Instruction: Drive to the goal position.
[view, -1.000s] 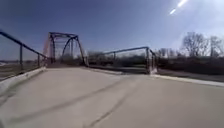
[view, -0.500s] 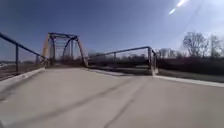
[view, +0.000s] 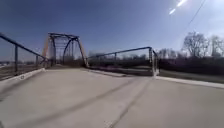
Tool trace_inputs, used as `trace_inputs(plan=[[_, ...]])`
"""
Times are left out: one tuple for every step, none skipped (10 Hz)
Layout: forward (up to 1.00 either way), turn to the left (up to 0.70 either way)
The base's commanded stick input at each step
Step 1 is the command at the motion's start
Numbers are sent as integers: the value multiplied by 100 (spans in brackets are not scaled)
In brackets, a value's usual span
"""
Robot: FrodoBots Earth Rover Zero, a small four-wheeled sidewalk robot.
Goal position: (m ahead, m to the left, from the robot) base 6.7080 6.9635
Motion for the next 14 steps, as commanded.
trace_inputs(plan=[[0, 0], [0, 0], [0, 0], [30, 0], [70, 0], [70, 0], [70, 0], [70, 15], [70, 32], [70, 35], [70, 35], [70, 35], [70, 35], [70, 35]])
